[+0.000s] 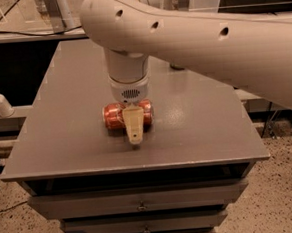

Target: Knock coke can over

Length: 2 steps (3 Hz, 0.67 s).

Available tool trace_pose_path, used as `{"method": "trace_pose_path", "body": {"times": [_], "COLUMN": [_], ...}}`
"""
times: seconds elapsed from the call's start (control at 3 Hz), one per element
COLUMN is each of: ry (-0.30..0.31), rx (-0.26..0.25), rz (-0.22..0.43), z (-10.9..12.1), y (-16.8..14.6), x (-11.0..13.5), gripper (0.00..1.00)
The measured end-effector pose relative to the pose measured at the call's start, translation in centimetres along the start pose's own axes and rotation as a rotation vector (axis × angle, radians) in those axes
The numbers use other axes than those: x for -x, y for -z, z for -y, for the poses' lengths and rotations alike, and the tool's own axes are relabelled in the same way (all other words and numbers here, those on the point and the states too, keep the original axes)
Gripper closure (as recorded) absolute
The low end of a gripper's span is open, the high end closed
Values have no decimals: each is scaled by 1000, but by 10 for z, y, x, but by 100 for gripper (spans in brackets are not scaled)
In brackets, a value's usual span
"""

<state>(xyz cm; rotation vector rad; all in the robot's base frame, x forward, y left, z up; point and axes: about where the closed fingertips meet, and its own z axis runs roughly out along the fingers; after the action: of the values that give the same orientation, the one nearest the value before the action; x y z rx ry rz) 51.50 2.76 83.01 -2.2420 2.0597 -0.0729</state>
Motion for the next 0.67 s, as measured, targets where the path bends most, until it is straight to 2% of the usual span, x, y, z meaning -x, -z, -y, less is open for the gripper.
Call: {"method": "trace_pose_path", "body": {"times": [0.67], "ry": [-8], "rx": [3], "rz": [45], "z": [-6], "y": [0], "x": [4], "gripper": [0]}}
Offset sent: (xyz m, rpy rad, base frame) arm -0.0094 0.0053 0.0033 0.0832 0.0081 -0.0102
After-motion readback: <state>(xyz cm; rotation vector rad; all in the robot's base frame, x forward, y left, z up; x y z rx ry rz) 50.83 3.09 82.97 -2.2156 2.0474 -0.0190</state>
